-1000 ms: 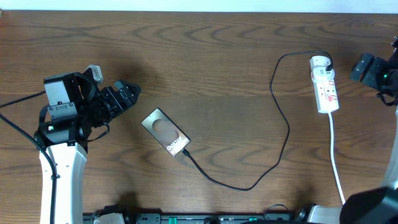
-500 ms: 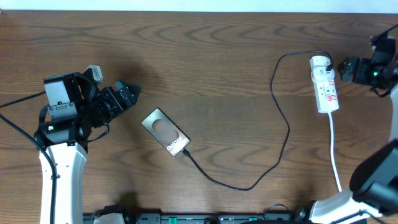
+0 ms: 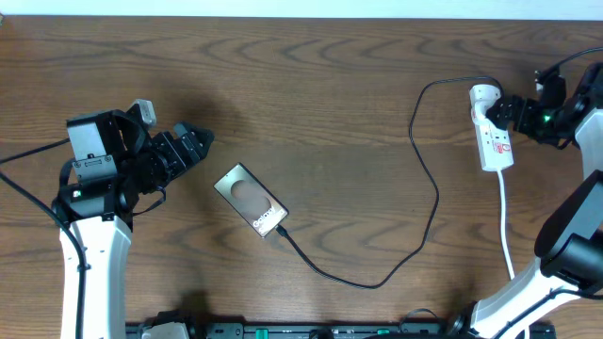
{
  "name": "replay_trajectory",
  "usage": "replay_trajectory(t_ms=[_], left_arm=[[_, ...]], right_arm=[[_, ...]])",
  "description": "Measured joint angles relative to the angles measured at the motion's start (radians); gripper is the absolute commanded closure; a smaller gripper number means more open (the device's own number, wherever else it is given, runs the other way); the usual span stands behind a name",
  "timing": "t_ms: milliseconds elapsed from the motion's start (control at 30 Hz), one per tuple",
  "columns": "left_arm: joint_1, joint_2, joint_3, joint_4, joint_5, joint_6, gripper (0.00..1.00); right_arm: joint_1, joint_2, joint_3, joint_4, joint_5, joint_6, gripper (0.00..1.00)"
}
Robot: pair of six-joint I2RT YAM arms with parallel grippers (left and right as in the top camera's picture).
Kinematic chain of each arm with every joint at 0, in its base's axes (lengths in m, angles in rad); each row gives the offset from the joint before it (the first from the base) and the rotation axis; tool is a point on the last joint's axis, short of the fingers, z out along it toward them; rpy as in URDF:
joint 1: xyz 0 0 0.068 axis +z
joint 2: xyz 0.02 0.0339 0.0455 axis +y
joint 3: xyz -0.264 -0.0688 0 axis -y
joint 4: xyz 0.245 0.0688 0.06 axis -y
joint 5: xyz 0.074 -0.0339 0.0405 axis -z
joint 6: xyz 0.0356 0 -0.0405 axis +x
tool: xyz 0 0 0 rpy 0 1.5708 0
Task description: Plug charger to phone and switch on socket
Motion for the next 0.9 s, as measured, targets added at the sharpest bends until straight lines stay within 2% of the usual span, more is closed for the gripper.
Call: replay_trajectory(t_ms=[900], left_arm=[[0.000, 0.000, 0.000, -0.016, 0.000, 0.000, 0.11]], right_arm=[[0.034, 0.025, 0.000, 0.044, -0.010, 0.001, 0.01]])
